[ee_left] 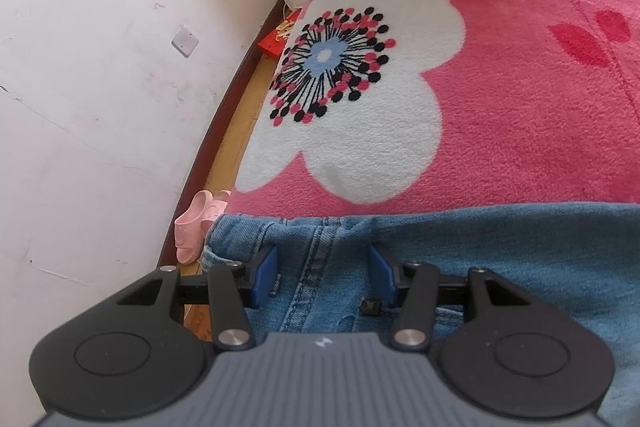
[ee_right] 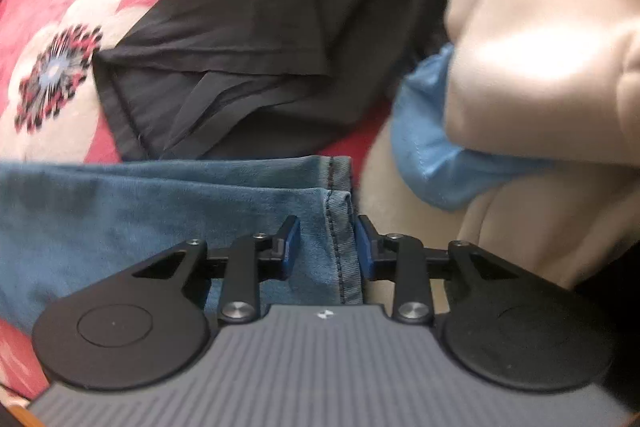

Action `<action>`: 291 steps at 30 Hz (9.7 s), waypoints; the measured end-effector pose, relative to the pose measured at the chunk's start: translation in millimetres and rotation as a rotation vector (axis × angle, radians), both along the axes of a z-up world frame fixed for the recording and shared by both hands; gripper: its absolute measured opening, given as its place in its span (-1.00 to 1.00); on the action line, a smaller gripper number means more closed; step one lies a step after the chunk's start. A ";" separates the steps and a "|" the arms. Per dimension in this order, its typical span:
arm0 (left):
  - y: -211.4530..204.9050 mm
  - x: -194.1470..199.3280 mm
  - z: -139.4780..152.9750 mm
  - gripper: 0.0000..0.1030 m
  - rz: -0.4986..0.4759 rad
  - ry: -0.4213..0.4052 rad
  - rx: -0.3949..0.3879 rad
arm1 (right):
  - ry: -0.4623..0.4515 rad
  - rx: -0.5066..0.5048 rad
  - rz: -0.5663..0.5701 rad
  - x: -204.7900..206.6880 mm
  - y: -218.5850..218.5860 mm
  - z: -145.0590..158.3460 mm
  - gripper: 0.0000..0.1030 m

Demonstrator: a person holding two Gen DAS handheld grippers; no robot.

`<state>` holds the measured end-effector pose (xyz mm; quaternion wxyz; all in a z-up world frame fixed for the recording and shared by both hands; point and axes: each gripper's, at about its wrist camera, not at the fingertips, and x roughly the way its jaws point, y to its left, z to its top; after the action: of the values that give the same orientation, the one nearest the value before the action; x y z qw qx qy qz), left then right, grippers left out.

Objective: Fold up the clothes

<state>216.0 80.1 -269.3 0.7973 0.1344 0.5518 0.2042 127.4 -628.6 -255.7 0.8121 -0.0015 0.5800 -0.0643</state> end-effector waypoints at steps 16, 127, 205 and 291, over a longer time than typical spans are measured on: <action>-7.3 1.9 -1.2 0.01 -0.007 0.014 0.041 | -0.214 -0.231 0.039 2.0 10.0 6.9 -0.84; -131.2 -68.9 8.7 0.27 -0.456 0.142 -0.205 | -0.904 0.905 -0.705 -133.1 97.2 48.5 -0.89; 254.1 -147.8 56.0 0.15 0.155 -0.245 -0.941 | -0.345 0.018 0.955 -48.2 787.8 12.7 -0.61; 89.4 -193.9 134.3 0.31 -0.107 -0.142 -0.507 | -0.201 0.767 -0.528 -134.9 310.8 -7.0 -0.10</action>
<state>22.1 169.5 -135.0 0.8520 -0.0553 0.5200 0.0258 -7.4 -317.8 -262.7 0.7619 0.4523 0.4610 -0.0495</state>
